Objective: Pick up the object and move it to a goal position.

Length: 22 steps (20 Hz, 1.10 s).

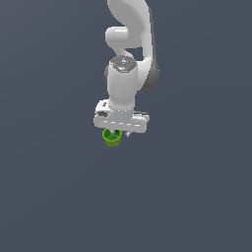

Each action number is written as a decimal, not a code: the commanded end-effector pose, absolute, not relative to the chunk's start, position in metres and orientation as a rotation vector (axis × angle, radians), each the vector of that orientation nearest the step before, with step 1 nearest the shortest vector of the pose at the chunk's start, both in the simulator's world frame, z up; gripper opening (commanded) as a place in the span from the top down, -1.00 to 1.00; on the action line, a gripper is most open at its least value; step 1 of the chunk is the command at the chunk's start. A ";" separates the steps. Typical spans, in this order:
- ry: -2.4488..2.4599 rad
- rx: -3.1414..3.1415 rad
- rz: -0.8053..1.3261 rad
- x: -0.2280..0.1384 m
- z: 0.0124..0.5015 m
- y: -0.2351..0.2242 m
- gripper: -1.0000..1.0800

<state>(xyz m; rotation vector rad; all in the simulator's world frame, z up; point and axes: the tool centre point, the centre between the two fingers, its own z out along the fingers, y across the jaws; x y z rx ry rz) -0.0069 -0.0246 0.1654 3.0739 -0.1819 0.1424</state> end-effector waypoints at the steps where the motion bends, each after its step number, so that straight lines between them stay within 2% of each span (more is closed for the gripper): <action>1: -0.227 3.055 0.160 -0.014 0.154 -0.026 -0.23; 11: -0.397 2.991 0.244 -0.046 0.113 -0.027 -0.23; 22: -0.465 2.974 0.281 -0.063 0.098 -0.026 -0.23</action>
